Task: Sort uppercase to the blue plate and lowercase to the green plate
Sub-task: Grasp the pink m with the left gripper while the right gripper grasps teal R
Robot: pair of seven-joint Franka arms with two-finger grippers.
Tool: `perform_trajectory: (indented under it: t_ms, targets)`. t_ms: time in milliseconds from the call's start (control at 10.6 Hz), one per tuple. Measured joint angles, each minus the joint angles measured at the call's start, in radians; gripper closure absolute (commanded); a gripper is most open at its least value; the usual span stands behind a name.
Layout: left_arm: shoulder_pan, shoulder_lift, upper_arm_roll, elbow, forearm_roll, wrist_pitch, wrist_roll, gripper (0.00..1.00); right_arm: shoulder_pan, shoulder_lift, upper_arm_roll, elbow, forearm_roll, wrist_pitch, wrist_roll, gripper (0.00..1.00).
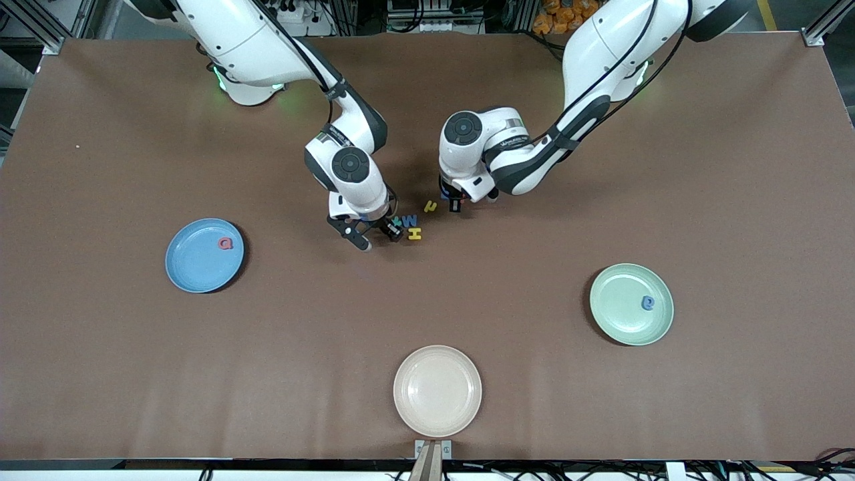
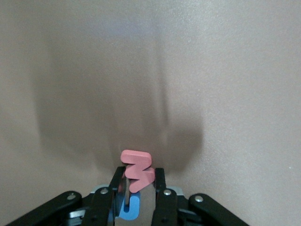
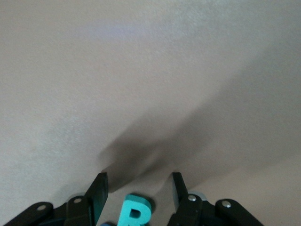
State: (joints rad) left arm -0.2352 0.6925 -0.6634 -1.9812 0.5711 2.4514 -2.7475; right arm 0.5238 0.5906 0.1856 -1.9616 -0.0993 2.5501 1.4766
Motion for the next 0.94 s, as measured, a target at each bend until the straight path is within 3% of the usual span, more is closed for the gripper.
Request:
perform_trajectory:
  t_ms: [283, 471, 943]
  targets:
    - [0.0, 0.0, 0.001, 0.001, 0.0, 0.0, 0.011, 1.0, 0.004, 0.0, 0.026, 0.008, 0.0, -0.037, 0.045, 0.36]
    - [0.014, -0.003, 0.015, 0.014, 0.013, -0.005, 0.036, 1.0, 0.005, 0.0, 0.037, 0.013, 0.0, -0.044, 0.067, 0.52]
    - [0.103, -0.035, 0.005, 0.062, 0.02, -0.083, 0.23, 1.0, 0.005, 0.0, 0.038, 0.015, -0.006, -0.047, 0.067, 0.63]
